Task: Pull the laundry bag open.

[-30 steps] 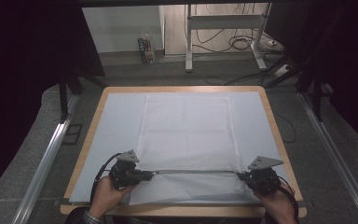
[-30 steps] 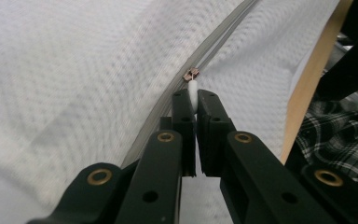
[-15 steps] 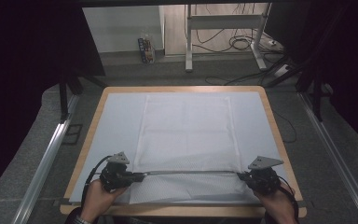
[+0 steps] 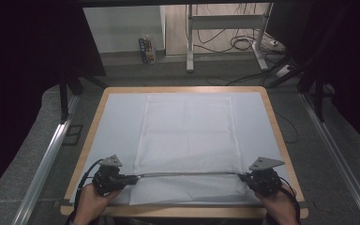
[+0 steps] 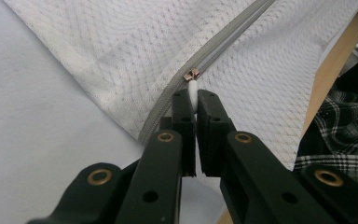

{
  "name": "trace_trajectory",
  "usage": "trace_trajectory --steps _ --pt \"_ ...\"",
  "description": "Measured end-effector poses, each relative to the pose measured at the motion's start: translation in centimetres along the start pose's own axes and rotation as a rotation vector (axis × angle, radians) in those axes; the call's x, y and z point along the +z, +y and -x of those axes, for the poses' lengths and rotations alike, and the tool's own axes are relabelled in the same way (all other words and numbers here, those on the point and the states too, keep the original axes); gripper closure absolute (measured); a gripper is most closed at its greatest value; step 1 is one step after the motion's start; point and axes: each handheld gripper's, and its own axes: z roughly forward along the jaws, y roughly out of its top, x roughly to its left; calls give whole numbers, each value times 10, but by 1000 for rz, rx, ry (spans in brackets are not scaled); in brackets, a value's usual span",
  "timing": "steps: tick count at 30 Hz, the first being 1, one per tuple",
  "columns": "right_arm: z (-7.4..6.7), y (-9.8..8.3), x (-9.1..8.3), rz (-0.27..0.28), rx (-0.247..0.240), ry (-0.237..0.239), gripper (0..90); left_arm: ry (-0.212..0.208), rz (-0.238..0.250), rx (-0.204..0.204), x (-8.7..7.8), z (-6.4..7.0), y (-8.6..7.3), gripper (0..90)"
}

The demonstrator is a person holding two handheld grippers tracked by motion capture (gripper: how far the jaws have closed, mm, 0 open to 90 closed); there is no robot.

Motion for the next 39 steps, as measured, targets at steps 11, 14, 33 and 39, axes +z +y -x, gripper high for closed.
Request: trace_trajectory --steps 11,14,33,39 --pt "0 -1 1 -7 -1 -2 856 16 7 -33 -8 -6 -9 875" --pt "0 -1 0 -10 0 -2 857 30 5 -38 -10 -8 -12 875" --pt "-3 -4 5 -58 1 12 846 76 -56 -69 -12 -15 -21 873" --pt "-3 -5 6 -51 -18 2 673 84 -51 -38 -10 -11 -19 854"
